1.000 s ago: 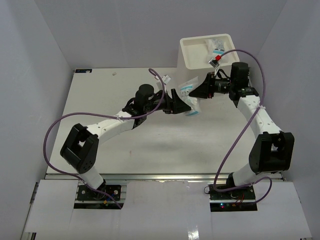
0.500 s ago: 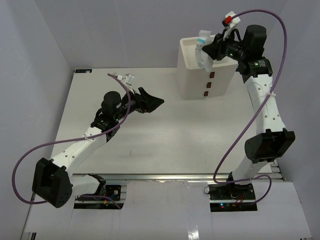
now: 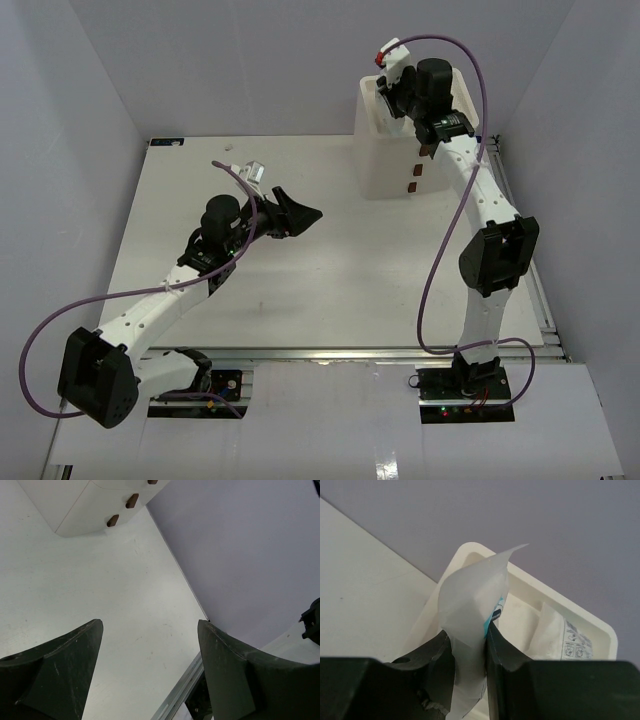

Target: Organize the makeup

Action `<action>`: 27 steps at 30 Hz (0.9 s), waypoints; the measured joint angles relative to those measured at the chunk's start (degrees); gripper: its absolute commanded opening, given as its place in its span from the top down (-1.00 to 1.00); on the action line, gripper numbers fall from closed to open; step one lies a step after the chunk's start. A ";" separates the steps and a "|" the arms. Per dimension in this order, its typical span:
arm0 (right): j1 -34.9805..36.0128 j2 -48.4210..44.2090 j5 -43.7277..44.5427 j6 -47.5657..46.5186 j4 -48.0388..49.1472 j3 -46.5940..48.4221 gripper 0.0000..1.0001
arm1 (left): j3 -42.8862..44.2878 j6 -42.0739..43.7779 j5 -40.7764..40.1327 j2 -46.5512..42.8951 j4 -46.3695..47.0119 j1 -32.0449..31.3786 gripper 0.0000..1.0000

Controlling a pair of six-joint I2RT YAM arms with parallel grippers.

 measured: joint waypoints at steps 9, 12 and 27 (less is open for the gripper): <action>0.20 2.21 12.25 -11.80 5.39 -0.11 -0.40 | -0.09 0.00 -0.14 -0.27 0.06 0.00 -0.75; 0.17 2.33 13.41 -13.29 6.25 -0.51 -0.89 | -0.09 0.13 -0.14 -0.27 0.06 0.00 -0.75; -0.26 -16.14 1.31 -0.91 1.73 -12.25 -0.80 | -0.07 2.36 -1.21 -0.99 -0.36 0.02 -0.96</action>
